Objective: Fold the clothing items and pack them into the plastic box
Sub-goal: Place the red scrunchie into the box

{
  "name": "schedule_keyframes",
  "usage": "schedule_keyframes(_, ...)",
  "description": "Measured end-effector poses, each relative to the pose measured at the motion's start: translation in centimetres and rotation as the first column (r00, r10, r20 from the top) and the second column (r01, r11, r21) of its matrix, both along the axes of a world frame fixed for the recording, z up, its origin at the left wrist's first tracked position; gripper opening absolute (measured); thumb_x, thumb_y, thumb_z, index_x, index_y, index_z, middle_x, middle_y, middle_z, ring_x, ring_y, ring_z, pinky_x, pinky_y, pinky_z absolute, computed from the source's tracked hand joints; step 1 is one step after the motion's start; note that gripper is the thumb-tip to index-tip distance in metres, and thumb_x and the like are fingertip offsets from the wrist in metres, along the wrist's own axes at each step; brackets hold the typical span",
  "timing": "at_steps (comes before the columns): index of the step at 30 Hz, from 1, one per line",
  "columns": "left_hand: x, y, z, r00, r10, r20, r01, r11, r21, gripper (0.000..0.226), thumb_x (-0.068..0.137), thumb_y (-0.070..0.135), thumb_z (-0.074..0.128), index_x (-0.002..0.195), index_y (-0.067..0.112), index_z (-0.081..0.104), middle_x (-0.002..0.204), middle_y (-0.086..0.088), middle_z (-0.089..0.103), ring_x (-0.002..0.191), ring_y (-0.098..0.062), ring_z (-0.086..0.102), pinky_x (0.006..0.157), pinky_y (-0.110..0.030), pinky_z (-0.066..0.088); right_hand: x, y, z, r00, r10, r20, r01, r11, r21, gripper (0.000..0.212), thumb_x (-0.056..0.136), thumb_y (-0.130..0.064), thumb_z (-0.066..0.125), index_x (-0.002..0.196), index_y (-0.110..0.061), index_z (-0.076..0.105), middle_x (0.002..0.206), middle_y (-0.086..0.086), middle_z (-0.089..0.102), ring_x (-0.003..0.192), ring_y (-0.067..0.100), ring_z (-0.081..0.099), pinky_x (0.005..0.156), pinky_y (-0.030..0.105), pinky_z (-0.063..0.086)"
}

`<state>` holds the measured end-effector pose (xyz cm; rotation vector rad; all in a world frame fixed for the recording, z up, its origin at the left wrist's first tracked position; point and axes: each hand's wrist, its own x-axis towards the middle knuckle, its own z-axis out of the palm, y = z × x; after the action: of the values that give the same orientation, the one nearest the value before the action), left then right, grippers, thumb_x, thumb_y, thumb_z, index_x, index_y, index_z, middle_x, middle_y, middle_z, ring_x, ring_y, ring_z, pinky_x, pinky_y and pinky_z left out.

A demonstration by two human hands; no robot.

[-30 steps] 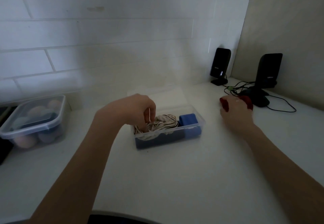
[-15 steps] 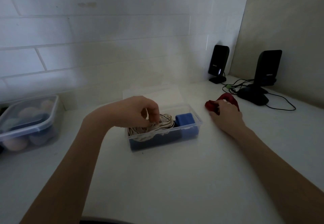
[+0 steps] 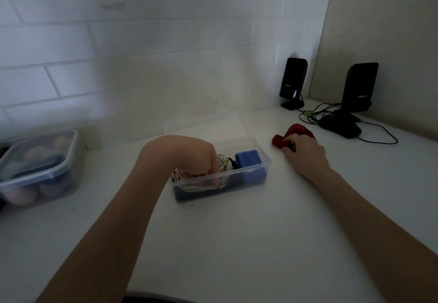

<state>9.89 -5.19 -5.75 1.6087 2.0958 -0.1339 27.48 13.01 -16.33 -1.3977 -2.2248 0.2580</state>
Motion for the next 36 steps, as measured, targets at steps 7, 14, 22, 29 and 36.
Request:
schedule_keyframes(7, 0.2, 0.7, 0.3, 0.998, 0.024, 0.058, -0.016, 0.991, -0.130, 0.023, 0.089, 0.005, 0.056, 0.106, 0.009, 0.071, 0.093, -0.007, 0.072, 0.070, -0.011, 0.065, 0.072, -0.021, 0.055, 0.1, 0.0, -0.2, 1.000, 0.009, -0.025, -0.009, 1.000, 0.013, 0.025, 0.092, -0.025, 0.053, 0.114, -0.021, 0.062, 0.114, 0.005, 0.064, 0.107, 0.025, 0.056, 0.092, 0.041, 0.040)
schedule_keyframes(14, 0.4, 0.5, 0.2, 0.997, 0.028, 0.073, -0.018, 0.991, -0.134, 0.036, 0.086, -0.005, 0.043, 0.099, 0.007, 0.074, 0.076, -0.006, 0.071, 0.083, -0.026, 0.067, 0.087, -0.037, 0.056, -0.1, 0.2, -0.3, 1.000, 0.005, -0.022, -0.004, 1.000, 0.020, 0.025, 0.092, -0.024, 0.052, 0.115, -0.020, 0.062, 0.114, 0.006, 0.064, 0.107, 0.026, 0.057, 0.092, 0.042, 0.041)
schedule_keyframes(22, 0.2, 0.4, 0.2, 0.994, 0.025, 0.103, -0.013, 0.993, -0.118, 0.039, 0.086, -0.008, 0.041, 0.099, 0.009, 0.073, 0.074, -0.002, 0.069, 0.072, -0.016, 0.067, 0.076, -0.027, 0.058, -0.3, 0.0, -0.2, 0.999, 0.005, -0.031, -0.005, 1.000, 0.027, 0.025, 0.092, -0.023, 0.052, 0.115, -0.019, 0.062, 0.114, 0.007, 0.063, 0.107, 0.027, 0.056, 0.092, 0.041, 0.040)
schedule_keyframes(29, 0.1, 0.3, 0.0, 0.996, -0.078, -0.031, 0.074, 0.990, -0.119, 0.025, 0.091, 0.009, 0.044, 0.081, 0.022, 0.063, 0.077, 0.006, 0.058, 0.075, -0.012, 0.053, 0.063, -0.020, 0.042, -0.4, -0.3, -0.3, 0.981, 0.073, -0.182, -0.068, 0.997, 0.035, 0.022, 0.090, -0.017, 0.054, 0.108, -0.019, 0.067, 0.112, 0.006, 0.065, 0.103, 0.024, 0.058, 0.093, 0.039, 0.044)
schedule_keyframes(36, -1.1, -0.1, 0.2, 0.995, 0.038, 0.090, -0.063, 0.953, 0.296, 0.004, 0.092, 0.022, 0.053, 0.093, 0.019, 0.056, 0.089, 0.001, 0.063, 0.076, -0.014, 0.061, 0.064, -0.022, 0.051, -1.9, -3.1, 4.0, 0.778, 0.248, -0.577, -0.239, 0.967, 0.094, 0.012, 0.091, -0.013, 0.053, 0.092, -0.011, 0.065, 0.087, 0.003, 0.060, 0.072, 0.010, 0.055, 0.064, 0.017, 0.044)
